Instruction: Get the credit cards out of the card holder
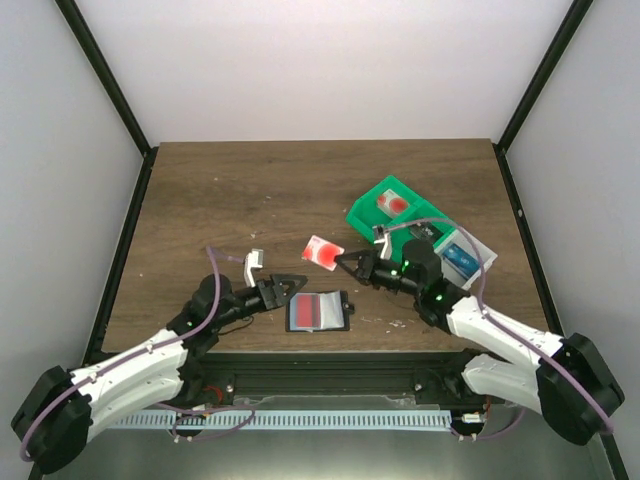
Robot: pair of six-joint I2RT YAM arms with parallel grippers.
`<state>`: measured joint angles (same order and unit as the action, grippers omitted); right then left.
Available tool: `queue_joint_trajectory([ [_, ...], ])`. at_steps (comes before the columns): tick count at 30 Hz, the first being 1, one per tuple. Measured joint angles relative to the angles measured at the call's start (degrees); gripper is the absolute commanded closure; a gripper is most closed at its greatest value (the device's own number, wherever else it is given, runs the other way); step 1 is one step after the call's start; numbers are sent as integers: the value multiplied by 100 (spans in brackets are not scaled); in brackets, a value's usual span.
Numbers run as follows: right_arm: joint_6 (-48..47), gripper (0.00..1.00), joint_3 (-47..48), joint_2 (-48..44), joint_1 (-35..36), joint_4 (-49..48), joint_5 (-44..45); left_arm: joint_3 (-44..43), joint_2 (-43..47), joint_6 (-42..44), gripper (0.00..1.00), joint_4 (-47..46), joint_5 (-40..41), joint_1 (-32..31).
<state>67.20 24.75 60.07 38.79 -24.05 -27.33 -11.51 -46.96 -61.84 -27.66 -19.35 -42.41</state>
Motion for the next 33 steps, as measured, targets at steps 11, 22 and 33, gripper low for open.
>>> queue_joint_trajectory([
  [11, -1276, 99, 1357, 452, -2006, 1794, -37, -780, 103, 1178, 0, 1602, -343, 0],
  [22, -1880, 99, 2218, 2184, -3362, 2490, -262, -868, 286, 1775, 0, 2669, -428, 0],
  [33, -2103, 100, 3499, 3405, -3652, 3145, -199, -861, 201, 1845, 0, 2785, -341, 0],
])
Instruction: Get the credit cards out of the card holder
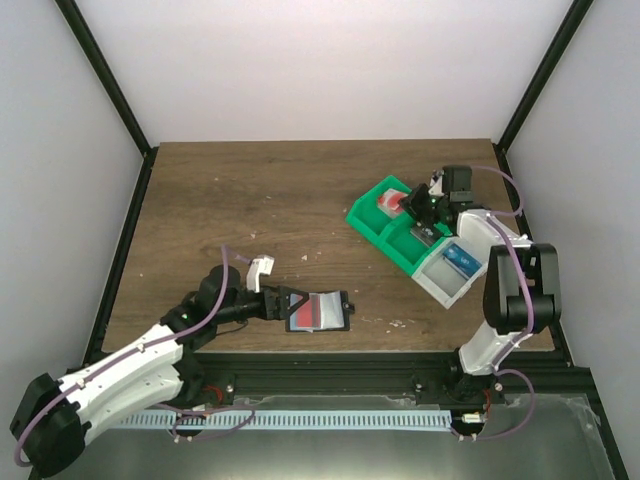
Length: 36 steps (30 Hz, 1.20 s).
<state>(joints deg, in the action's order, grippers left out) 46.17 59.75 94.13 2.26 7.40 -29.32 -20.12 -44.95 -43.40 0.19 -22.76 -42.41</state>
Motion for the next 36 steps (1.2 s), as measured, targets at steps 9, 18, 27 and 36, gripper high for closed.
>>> queue_joint_trajectory([
  [9, -66, 99, 973, 920, -35, 833, 260, -2, -157, 157, 0, 190, 83, 0],
  [18, -46, 100, 1281, 1274, -59, 857, 214, -2, -229, 166, 0, 203, 129, 0],
  [27, -44, 99, 1399, 1355, -111, 822, 170, -2, -229, 160, 0, 188, 157, 0],
  [36, -48, 91, 1449, 1423, -125, 835, 240, -2, -201, 160, 0, 175, 177, 0],
])
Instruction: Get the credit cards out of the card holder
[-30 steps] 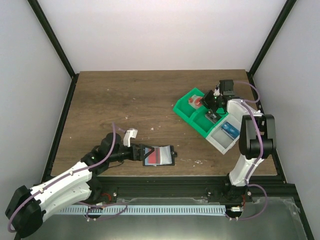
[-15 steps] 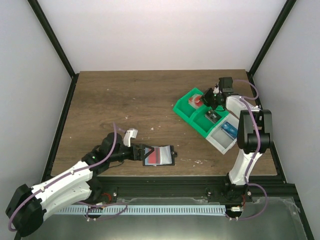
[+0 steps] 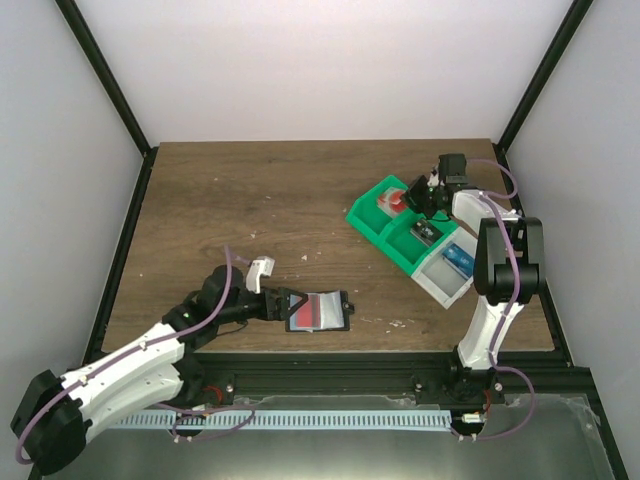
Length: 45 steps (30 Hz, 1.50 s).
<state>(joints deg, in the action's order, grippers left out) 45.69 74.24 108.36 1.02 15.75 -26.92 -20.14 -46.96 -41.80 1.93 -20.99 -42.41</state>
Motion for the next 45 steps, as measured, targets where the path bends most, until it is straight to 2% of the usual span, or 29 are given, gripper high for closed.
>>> queue_joint_trajectory([
  [7, 22, 79, 114, 66, -20, 232, 236, 44, 374, -35, 0, 70, 166, 0],
  [18, 33, 70, 369, 48, -17, 647, 468, 44, 396, -72, 0, 380, 470, 2],
  [24, -2, 66, 295, -289, -20, 907, 529, 48, 256, -160, 0, 374, 535, 4],
  [30, -256, 60, -352, -1309, -20, 894, 345, 50, -109, -260, 0, 341, 481, 4],
  [39, -931, 62, -1836, -2889, 4, 431, -695, 136, -358, -640, 2, -129, 192, 11],
  [45, -1128, 63, -2706, -3644, 420, 326, -966, 229, -638, -861, 2, -363, 133, 11],
])
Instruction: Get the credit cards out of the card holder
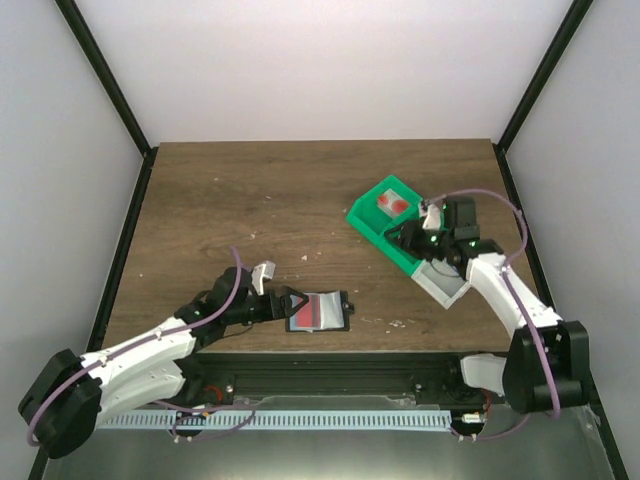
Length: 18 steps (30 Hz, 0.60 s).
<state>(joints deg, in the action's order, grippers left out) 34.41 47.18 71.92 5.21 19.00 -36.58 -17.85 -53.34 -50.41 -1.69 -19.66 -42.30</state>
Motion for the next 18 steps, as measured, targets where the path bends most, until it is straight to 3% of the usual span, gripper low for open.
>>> queue_joint_trajectory([
  [11, 345, 67, -1521, -920, 1646, -505, -111, 203, -280, -352, 2, -636, -103, 0],
  [18, 796, 69, -1766, -745, 2846, -1082, 138, 483, -396, -612, 1, -1137, -232, 0],
])
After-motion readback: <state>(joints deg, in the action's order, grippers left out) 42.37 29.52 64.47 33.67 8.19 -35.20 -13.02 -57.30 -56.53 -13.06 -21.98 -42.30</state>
